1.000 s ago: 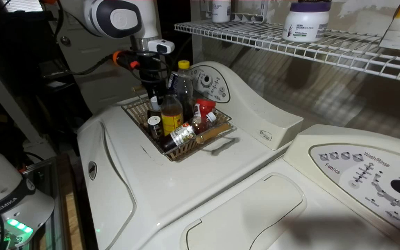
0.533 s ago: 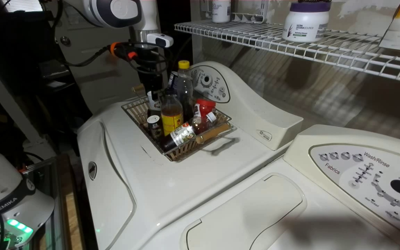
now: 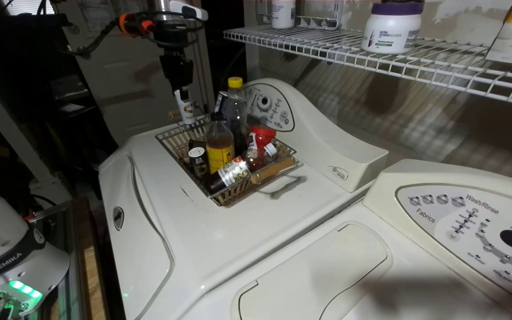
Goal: Pick up the white container from the plastic and put it on the bottom shelf.
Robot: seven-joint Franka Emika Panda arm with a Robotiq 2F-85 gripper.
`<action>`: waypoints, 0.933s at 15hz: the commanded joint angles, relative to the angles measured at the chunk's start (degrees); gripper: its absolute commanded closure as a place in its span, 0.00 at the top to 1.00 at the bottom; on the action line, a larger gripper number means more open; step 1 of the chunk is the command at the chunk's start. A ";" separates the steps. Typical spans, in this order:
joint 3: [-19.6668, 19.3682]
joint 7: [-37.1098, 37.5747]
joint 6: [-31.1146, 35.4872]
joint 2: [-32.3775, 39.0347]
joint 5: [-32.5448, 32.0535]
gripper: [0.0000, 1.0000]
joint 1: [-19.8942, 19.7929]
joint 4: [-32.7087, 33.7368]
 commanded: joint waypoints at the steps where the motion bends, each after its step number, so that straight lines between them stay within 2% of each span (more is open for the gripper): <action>1: 0.74 0.88 -9.50 -2.16 -0.73 0.20 0.35 6.25; 6: 1.44 0.60 -17.96 0.17 -2.50 0.20 0.12 19.33; 14: 1.51 -0.27 -25.10 14.23 -7.40 0.20 0.57 43.52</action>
